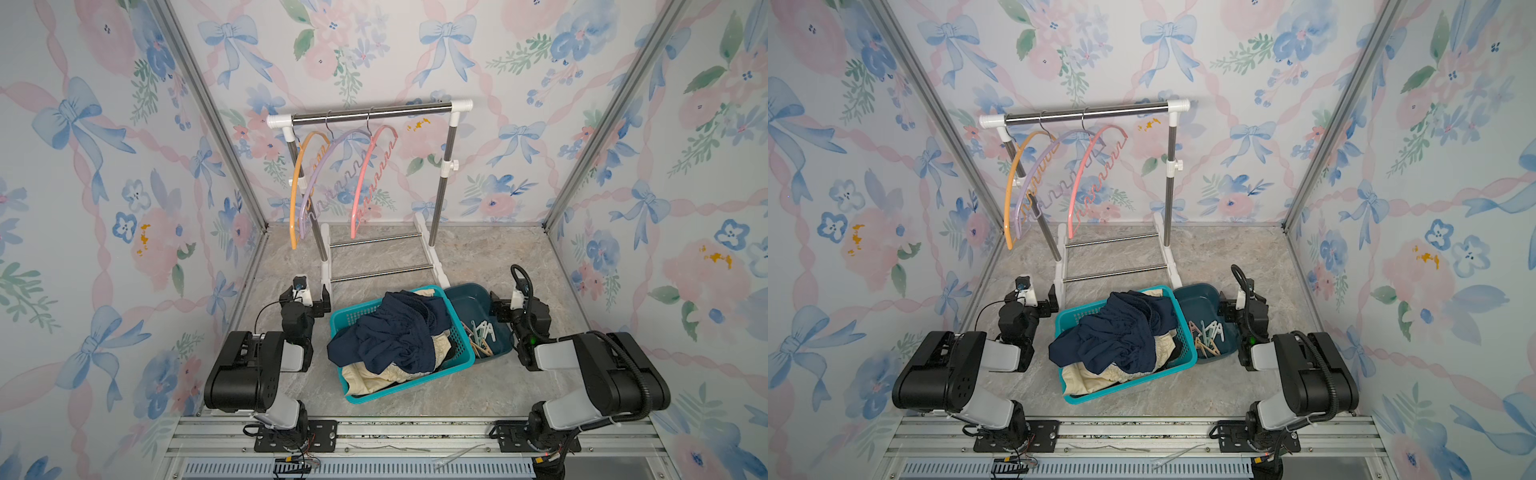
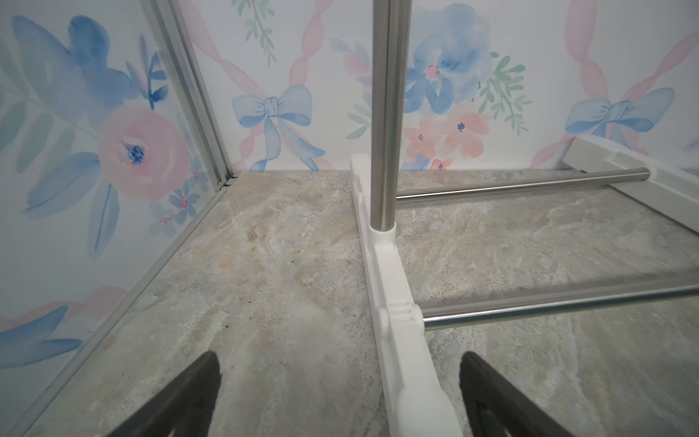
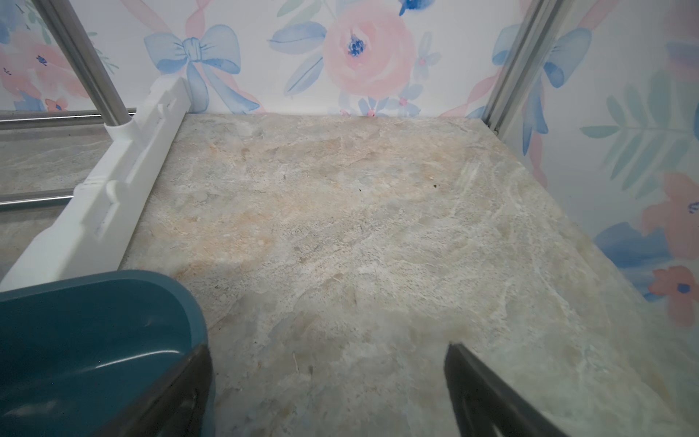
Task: Remove the clothespins securing shorts to the hanger
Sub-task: Reset both arms
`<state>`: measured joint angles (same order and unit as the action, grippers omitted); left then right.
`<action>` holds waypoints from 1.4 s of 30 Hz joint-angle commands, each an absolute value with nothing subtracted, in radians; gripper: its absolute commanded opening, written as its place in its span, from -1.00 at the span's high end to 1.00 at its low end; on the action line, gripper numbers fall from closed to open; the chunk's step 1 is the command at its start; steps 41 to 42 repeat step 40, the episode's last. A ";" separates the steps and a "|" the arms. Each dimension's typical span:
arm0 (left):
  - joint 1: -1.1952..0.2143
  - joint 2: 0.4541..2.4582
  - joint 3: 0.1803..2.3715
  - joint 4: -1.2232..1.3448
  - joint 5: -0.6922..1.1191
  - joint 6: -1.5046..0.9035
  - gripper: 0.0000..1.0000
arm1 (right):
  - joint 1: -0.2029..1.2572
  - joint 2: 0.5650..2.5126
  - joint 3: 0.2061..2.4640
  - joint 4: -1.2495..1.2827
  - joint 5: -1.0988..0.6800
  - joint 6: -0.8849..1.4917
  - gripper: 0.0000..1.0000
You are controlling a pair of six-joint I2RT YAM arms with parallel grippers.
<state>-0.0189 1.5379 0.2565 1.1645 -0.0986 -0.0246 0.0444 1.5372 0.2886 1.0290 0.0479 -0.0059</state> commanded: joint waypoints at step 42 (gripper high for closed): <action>-0.037 1.548 0.265 1.126 -0.103 -0.022 -0.96 | -0.030 1.543 0.381 0.920 -0.183 -0.009 -0.93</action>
